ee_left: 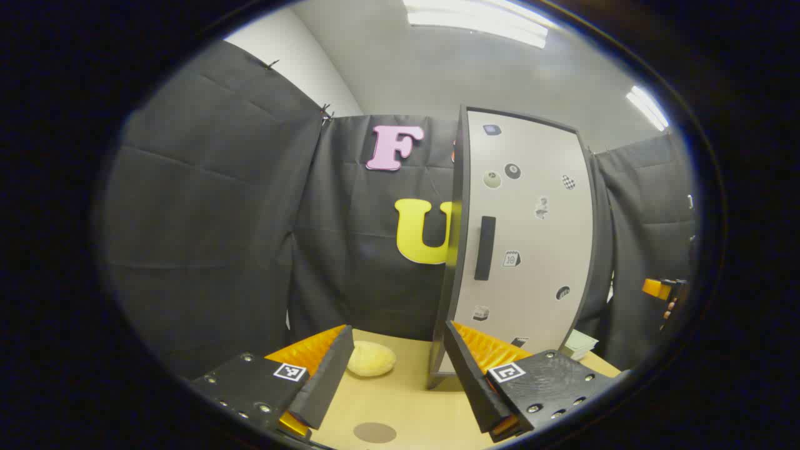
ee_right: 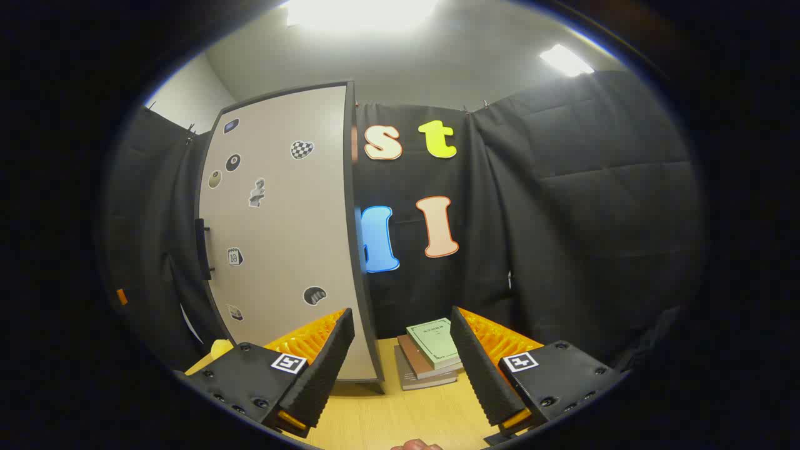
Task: Open the cabinet door with the right hand, grasp the bottle in the cabinet with the left hand and place it on the coaster, then close the cabinet door with the right hand.
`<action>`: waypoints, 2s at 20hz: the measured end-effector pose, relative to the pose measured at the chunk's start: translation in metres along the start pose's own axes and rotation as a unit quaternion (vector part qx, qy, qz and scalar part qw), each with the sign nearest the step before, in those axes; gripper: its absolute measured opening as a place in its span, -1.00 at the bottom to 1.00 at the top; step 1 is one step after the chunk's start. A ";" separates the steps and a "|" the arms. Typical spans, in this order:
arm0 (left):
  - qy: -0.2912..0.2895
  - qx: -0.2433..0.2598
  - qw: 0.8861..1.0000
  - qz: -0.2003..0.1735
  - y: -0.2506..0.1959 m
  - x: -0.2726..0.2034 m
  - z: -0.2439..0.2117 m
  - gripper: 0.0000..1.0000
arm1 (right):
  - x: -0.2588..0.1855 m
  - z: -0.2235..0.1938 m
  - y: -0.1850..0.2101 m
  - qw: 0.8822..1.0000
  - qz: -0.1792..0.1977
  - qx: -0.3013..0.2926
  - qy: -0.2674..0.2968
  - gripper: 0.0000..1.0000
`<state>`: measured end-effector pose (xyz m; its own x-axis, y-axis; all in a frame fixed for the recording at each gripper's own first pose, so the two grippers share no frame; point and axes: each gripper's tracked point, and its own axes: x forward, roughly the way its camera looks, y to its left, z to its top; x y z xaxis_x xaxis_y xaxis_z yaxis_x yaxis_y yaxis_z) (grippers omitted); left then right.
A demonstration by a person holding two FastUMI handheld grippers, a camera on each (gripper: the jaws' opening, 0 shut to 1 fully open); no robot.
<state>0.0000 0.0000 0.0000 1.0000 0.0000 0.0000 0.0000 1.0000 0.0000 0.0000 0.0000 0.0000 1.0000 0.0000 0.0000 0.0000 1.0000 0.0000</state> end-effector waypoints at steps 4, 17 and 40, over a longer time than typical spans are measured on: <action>0.005 0.004 1.000 0.000 0.000 -0.002 -0.009 0.75 | 0.003 -0.012 0.021 1.000 0.012 -0.009 0.008 0.96; 0.018 0.001 1.000 -0.025 -0.007 -0.011 -0.024 0.75 | -0.006 -0.034 0.040 0.998 0.040 -0.012 0.037 0.96; 0.087 0.020 0.996 0.019 0.006 -0.010 -0.042 0.75 | 0.086 0.071 0.306 0.979 0.202 -0.028 0.004 0.96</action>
<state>-0.0100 0.0059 -0.0421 0.9842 0.0414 -0.1720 -0.0346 0.9985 0.0423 0.0862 0.3057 0.0709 0.9183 0.3953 -0.0200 -0.3958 0.9168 -0.0533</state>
